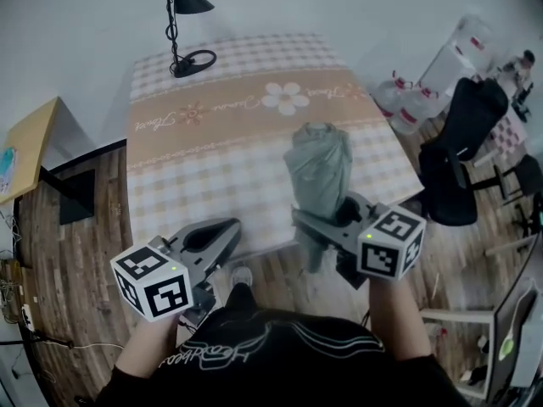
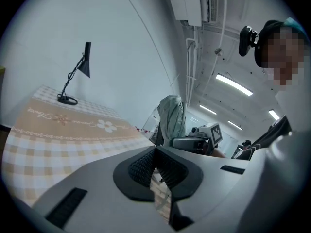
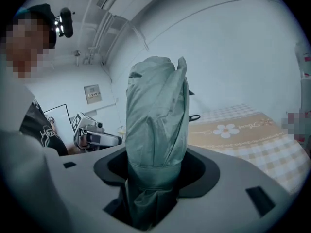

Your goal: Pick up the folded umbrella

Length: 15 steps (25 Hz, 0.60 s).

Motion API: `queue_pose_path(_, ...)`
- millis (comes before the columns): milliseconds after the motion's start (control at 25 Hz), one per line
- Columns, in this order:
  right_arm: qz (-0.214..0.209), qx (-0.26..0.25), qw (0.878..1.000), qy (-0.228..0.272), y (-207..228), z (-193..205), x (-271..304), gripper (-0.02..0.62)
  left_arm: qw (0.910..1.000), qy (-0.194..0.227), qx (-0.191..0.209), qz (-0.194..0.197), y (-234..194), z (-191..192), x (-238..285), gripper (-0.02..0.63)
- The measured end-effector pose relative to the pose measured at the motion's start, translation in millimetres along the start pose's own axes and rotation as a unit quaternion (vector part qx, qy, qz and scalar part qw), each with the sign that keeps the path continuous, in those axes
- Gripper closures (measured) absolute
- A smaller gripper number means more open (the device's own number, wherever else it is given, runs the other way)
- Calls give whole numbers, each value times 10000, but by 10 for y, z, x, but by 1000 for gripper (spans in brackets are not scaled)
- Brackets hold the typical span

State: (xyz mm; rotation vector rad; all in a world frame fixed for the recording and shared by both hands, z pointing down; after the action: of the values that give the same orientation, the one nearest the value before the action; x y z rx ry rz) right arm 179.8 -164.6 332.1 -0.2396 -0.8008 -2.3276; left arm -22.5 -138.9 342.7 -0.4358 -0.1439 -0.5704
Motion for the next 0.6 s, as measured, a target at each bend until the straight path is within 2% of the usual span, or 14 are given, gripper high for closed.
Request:
queue_pose_path(320, -245, -39, 9951, 956, -453, -68, -780, 324, 9977, 427, 528, 43, 697, -251, -177, 608)
queue_pose_path(440, -303, -77, 9928, 1156, -575, -68, -989, 324, 9967, 469, 656, 127, 916, -275, -191, 609)
queue_pose_path(600, -180, -268, 9917, 1245, -639, 0, -1131, 324, 9957, 506, 760, 151, 1097, -268, -191, 608)
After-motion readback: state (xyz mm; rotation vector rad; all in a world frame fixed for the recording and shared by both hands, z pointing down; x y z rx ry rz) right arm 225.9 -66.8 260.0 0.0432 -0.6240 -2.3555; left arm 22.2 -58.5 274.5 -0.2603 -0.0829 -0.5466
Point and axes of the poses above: the fingertips, and each gripper's own axes: x forward along the fingers, y to its right, z out of its underside, the point moved 6 cm from there along -x, backward along the fingers, and after that the axes turned 11 degrees about x, right-handed, at the moved point
